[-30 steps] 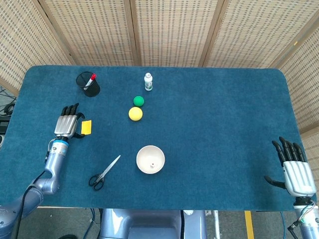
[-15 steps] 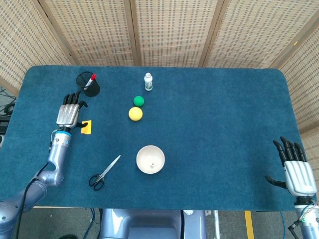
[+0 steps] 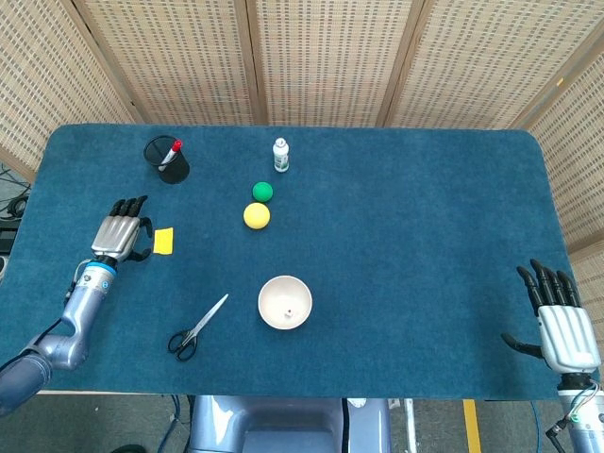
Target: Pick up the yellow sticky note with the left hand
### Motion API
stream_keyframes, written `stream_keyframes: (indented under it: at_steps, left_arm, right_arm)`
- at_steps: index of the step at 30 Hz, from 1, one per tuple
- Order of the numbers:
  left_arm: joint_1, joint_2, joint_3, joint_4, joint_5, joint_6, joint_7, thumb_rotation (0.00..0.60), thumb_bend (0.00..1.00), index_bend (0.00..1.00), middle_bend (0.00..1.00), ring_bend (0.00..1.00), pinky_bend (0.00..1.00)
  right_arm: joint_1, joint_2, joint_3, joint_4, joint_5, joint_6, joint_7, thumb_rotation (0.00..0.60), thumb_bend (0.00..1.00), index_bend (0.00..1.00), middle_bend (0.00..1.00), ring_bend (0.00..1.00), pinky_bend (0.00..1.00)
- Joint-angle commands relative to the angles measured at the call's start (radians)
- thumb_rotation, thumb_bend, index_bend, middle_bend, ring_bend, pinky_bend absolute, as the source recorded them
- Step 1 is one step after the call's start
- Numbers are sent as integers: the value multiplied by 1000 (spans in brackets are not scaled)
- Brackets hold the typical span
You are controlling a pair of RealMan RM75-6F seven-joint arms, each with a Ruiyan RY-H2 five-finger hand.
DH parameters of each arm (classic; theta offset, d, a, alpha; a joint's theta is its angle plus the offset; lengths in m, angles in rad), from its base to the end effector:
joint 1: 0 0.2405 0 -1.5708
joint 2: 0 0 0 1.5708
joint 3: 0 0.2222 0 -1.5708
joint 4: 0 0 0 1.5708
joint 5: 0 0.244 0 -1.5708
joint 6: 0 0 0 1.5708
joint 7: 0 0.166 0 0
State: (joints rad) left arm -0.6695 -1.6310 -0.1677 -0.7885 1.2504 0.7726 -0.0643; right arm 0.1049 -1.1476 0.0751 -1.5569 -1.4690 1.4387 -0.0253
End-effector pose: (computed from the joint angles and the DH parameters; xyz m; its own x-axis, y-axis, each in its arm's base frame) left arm -0.2932 0.4196 0.0005 0.5185 0.2689 0.8117 0.8527 -0.0915 -0.5144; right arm -0.3040 -0.2162 0.1098 0.4369 -0.0132 0.8994 -0.8994 0.0068 0.4370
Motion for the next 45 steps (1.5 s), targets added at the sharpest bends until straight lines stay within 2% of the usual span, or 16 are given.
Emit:
stream_keyframes:
  at_steps: [1, 11, 37, 45]
  left_arm:
    - [0, -14, 7, 19, 4, -6, -10, 600, 302, 519, 0, 0, 0]
    - [0, -58, 24, 65, 19, -5, -21, 600, 308, 519, 0, 0, 0]
    - [-13, -101, 22, 124, 13, -31, -8, 600, 333, 520, 0, 0, 0]
    - [-16, -113, 23, 132, 11, -40, 9, 600, 355, 572, 0, 0, 0]
  right_arm:
    - [0, 0, 1, 0, 2, -1, 0, 600, 0, 0, 0, 0, 0]
    - [2, 0, 1, 4, 6, -7, 3, 600, 0, 0, 0, 0, 0]
    - [2, 4, 2, 3, 10, -10, 13, 600, 0, 0, 0, 0, 0]
    - [2, 6, 2, 5, 10, -9, 21, 600, 0, 0, 0, 0, 0]
